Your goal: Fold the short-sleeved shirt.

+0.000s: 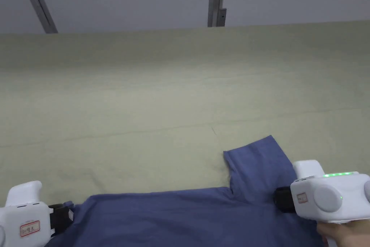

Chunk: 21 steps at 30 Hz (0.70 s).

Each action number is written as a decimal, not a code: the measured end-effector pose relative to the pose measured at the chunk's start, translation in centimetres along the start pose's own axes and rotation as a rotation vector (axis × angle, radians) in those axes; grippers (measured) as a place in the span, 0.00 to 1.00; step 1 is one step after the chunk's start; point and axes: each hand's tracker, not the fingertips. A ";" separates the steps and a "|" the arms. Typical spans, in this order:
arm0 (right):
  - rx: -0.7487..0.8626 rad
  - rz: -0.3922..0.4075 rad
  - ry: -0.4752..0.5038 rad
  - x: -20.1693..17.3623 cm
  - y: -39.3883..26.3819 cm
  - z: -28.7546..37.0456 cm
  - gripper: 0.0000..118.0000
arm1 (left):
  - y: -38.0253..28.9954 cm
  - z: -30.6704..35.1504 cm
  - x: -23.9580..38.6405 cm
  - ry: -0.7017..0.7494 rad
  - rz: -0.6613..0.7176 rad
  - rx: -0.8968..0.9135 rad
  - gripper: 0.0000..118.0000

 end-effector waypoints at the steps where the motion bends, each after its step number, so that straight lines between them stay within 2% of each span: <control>1: 0.021 0.056 -0.001 0.1 -0.8 1.0 0.12 | -0.1 0.1 0.2 -0.006 0.001 -0.002 0.05; 2: 0.046 0.077 0.000 -0.2 -1.2 1.5 0.06 | -0.1 0.0 0.0 -0.013 0.002 -0.002 0.05; 5: 0.079 0.091 0.021 -0.5 -2.1 3.2 0.06 | -0.2 1.6 0.2 -0.026 -0.002 0.014 0.05; 8: 0.180 0.113 -0.012 0.7 -3.1 6.2 0.06 | -0.2 4.9 -0.6 0.015 -0.027 0.075 0.05; 9: 0.181 0.108 0.012 1.0 -3.6 7.3 0.06 | -0.2 6.0 -1.1 0.020 -0.028 0.086 0.05; 13: 0.231 0.090 0.044 2.3 -6.2 13.1 0.06 | -1.4 11.2 -3.7 -0.031 0.044 0.132 0.05; 17: 0.262 0.106 0.075 2.1 -10.0 18.0 0.06 | -5.1 16.1 -3.9 -0.061 0.063 0.153 0.05; 21: 0.233 0.107 0.094 1.4 -15.5 20.0 0.06 | -10.9 17.8 -3.8 0.018 -0.033 0.085 0.05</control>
